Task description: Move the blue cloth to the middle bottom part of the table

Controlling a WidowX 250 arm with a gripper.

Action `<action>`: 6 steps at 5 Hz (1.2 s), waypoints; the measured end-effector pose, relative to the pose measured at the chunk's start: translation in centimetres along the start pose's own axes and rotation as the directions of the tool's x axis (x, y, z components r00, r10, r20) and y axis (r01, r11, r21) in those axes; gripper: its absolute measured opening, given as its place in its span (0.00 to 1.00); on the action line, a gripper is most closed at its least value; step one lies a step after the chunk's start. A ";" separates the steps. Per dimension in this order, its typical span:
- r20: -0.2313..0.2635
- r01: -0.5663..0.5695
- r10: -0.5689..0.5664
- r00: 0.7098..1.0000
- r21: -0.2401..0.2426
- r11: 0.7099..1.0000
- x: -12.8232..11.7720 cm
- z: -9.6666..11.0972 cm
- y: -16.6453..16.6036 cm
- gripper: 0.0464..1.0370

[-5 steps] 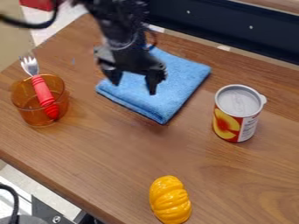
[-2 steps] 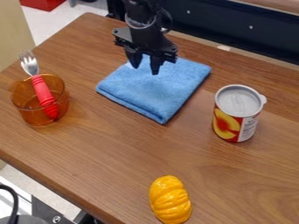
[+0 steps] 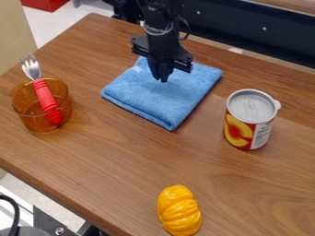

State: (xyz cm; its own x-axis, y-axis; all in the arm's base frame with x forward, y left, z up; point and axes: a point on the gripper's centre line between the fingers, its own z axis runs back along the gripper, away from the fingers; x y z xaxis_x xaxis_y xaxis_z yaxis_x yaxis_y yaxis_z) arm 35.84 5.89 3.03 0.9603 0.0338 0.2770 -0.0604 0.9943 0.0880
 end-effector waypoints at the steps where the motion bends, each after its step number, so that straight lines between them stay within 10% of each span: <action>1: -0.048 0.028 -0.029 0.998 -0.022 0.999 -0.7 -1.4 -0.5 0.01; 4: -0.043 -0.166 0.167 0.985 0.045 0.985 -1.2 -2.3 0.4 0.01; 6: -0.068 -0.391 0.401 0.914 0.124 0.912 -4.8 -1.3 0.6 0.01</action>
State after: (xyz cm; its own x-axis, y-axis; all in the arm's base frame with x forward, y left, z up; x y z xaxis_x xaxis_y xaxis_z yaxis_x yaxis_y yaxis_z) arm 31.58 6.44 0.56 0.8715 0.4365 0.2235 -0.4645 0.8810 0.0904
